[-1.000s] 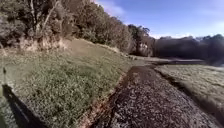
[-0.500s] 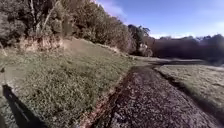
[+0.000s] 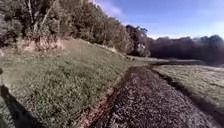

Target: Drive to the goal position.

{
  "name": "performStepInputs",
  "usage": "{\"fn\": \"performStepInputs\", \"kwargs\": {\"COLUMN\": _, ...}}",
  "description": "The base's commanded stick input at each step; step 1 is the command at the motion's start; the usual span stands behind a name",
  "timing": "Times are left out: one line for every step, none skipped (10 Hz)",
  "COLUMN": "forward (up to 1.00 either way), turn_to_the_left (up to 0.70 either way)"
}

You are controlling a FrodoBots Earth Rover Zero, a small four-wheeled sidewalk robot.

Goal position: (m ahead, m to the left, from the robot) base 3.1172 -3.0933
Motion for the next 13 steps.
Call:
{"fn": "performStepInputs", "kwargs": {"forward": 0.85, "turn_to_the_left": 0.00}}
{"fn": "performStepInputs", "kwargs": {"forward": 0.85, "turn_to_the_left": 0.00}}
{"fn": "performStepInputs", "kwargs": {"forward": 0.85, "turn_to_the_left": 0.00}}
{"fn": "performStepInputs", "kwargs": {"forward": 0.85, "turn_to_the_left": 0.00}}
{"fn": "performStepInputs", "kwargs": {"forward": 0.85, "turn_to_the_left": 0.00}}
{"fn": "performStepInputs", "kwargs": {"forward": 0.85, "turn_to_the_left": 0.00}}
{"fn": "performStepInputs", "kwargs": {"forward": 0.85, "turn_to_the_left": 0.00}}
{"fn": "performStepInputs", "kwargs": {"forward": 0.85, "turn_to_the_left": -0.09}}
{"fn": "performStepInputs", "kwargs": {"forward": 0.85, "turn_to_the_left": -0.25}}
{"fn": "performStepInputs", "kwargs": {"forward": 0.85, "turn_to_the_left": -0.34}}
{"fn": "performStepInputs", "kwargs": {"forward": 0.85, "turn_to_the_left": -0.34}}
{"fn": "performStepInputs", "kwargs": {"forward": 0.85, "turn_to_the_left": -0.34}}
{"fn": "performStepInputs", "kwargs": {"forward": 0.85, "turn_to_the_left": -0.34}}
